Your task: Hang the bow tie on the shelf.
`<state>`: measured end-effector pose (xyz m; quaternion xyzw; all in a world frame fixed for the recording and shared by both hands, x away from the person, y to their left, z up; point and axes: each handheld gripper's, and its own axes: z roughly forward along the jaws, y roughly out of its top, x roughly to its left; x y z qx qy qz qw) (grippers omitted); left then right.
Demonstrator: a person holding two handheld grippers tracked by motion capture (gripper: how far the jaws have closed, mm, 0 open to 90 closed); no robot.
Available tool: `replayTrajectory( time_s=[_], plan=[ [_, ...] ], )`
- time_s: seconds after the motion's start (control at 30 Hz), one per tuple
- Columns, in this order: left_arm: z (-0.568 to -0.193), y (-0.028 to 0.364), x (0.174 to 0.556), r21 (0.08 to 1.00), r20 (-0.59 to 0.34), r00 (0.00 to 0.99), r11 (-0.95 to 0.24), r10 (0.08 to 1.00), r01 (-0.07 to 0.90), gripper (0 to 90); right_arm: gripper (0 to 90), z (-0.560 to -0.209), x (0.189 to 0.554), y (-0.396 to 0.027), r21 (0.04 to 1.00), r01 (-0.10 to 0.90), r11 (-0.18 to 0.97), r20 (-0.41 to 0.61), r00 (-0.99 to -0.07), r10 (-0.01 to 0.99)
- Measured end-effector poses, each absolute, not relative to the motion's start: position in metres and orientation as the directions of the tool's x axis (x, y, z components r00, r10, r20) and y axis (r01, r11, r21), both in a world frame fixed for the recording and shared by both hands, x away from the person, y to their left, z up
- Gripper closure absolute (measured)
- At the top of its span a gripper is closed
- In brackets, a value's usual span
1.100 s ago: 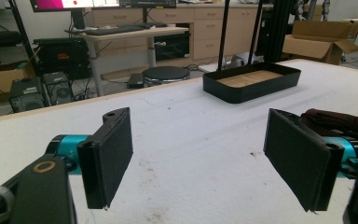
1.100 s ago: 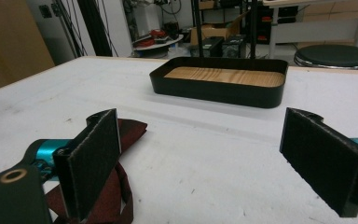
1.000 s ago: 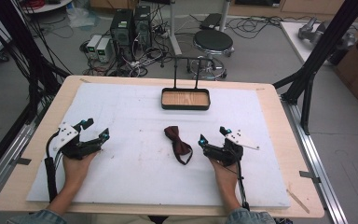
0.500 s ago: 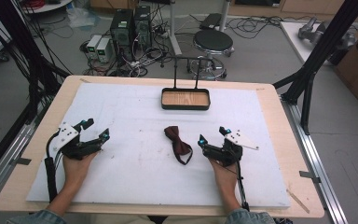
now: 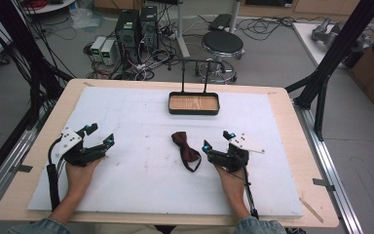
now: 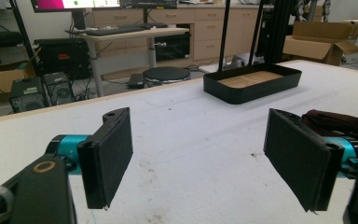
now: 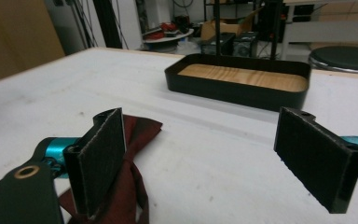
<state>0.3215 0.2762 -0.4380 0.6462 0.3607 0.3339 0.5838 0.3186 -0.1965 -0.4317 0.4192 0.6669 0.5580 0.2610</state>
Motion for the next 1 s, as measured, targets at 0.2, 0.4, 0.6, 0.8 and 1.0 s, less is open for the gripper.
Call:
replayTrajectory(
  time_s=[0.2, 0.4, 0.6, 0.8, 1.0],
  plan=[
    [-0.438, 0.277, 0.321, 0.995, 0.009, 0.522, -0.059, 0.853, 0.079, 24.0, 20.0, -0.429, 0.329, -0.19, 0.955, 0.297, 0.013, 0.145, -0.503, 0.852],
    [-0.438, 0.276, 0.321, 0.995, 0.008, 0.522, -0.058, 0.853, 0.079, 24.0, 22.8, -0.429, 0.337, -0.18, 0.946, 0.325, 0.013, 0.167, -0.518, 0.839],
    [-0.438, 0.276, 0.322, 0.995, 0.009, 0.519, -0.057, 0.855, 0.077, 24.0, 24.3, -0.431, 0.344, -0.167, 0.935, 0.354, 0.032, 0.174, -0.534, 0.828],
    [-0.438, 0.277, 0.322, 0.995, 0.009, 0.521, -0.059, 0.853, 0.08, 24.0, 28.6, -0.434, 0.352, -0.153, 0.915, 0.4, 0.063, 0.183, -0.547, 0.817],
    [-0.438, 0.277, 0.321, 0.995, 0.009, 0.521, -0.059, 0.853, 0.079, 24.0, 35.2, -0.442, 0.36, -0.139, 0.89, 0.438, 0.124, 0.163, -0.561, 0.811]
  ],
)
